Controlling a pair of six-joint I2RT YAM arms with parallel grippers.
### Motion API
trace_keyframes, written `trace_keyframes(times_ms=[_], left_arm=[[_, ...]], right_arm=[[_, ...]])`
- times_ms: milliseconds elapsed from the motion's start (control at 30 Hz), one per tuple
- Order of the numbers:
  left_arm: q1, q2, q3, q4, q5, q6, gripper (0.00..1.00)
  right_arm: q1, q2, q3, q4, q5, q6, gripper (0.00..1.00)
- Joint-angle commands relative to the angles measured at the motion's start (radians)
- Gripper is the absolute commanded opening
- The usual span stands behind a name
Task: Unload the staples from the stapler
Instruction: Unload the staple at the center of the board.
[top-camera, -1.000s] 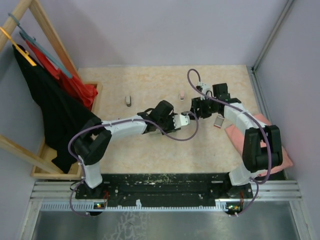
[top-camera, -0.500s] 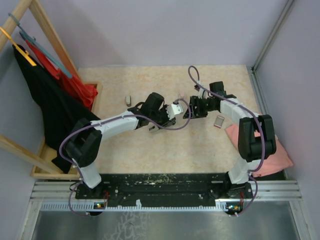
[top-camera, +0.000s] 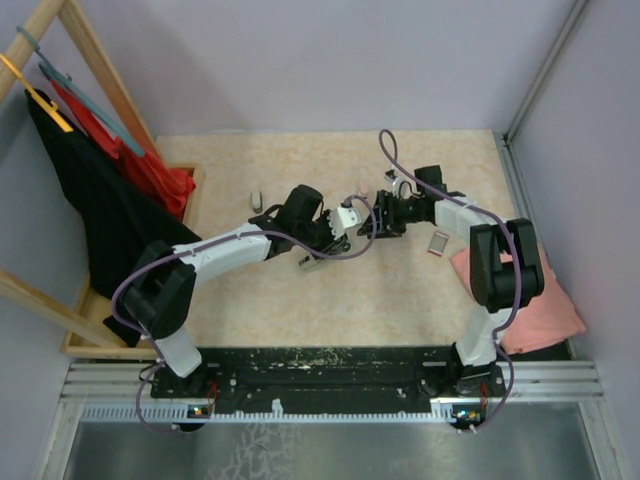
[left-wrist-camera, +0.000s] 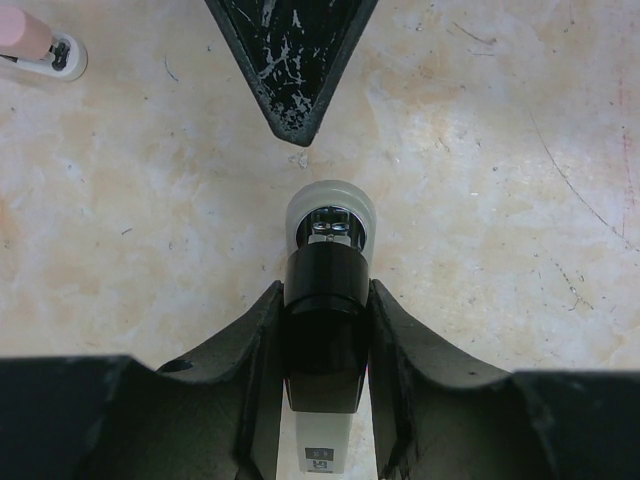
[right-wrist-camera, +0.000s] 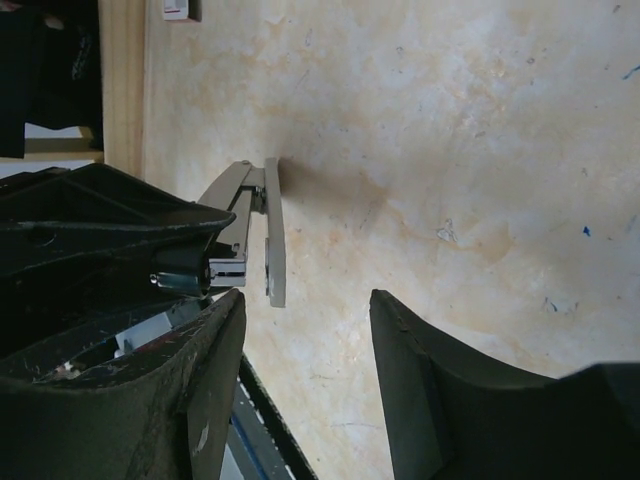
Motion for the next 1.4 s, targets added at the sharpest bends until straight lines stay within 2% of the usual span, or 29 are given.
trace_keyframes(times_ms=[0, 933, 1133, 1367], left_arm=[[0.005, -0.039, 0.007, 0.049, 0.018, -0.025, 0.00], [0.005, -0.026, 0.010, 0.051, 0.042, -0.051, 0.00], [0.005, -0.029, 0.010, 0.052, 0.054, -0.055, 0.00], [0.015, -0.042, 0.003, 0.057, 0.089, -0.066, 0.00]], right_arm=[[0.023, 0.007, -0.014, 0.071, -0.059, 0.014, 0.53], [0.102, 0.081, 0.010, 0.035, -0.041, -0.022, 0.41], [0.102, 0.099, 0.017, 0.029, -0.048, -0.034, 0.34], [0.103, 0.138, 0.020, 0.023, -0.079, -0.049, 0.17]])
